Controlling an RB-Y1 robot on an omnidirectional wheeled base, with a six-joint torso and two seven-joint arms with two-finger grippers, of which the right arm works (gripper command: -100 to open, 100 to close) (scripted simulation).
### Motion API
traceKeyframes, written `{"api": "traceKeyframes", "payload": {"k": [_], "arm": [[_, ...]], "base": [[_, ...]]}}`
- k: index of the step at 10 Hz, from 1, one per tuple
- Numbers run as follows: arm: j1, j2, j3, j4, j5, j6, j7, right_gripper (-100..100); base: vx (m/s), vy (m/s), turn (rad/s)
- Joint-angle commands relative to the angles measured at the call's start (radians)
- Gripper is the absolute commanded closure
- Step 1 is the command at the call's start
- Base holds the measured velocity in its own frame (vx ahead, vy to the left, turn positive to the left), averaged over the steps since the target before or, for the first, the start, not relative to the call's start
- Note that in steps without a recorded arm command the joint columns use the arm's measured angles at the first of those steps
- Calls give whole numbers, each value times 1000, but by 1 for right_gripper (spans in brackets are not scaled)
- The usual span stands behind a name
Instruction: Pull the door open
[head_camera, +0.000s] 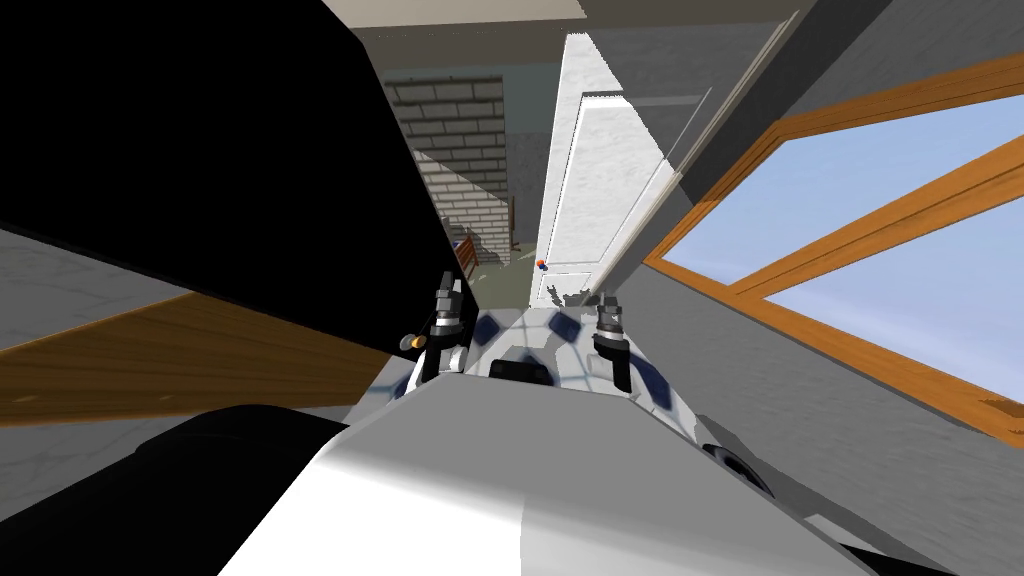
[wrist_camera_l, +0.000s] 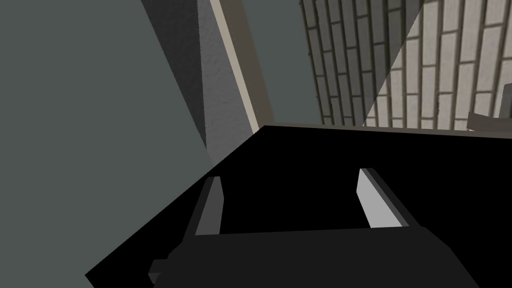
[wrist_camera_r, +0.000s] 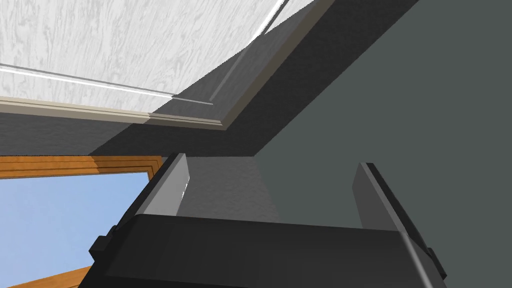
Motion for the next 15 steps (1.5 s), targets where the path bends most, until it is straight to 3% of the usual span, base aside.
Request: {"api": "traceKeyframes", "payload": {"k": [1, 15], "arm": [[-11, -3, -3, 37, 13, -8, 31, -100], [-122, -29, -38, 380, 131, -64, 290, -100]], "base": [[110, 14, 0], [99, 16, 2]]}}
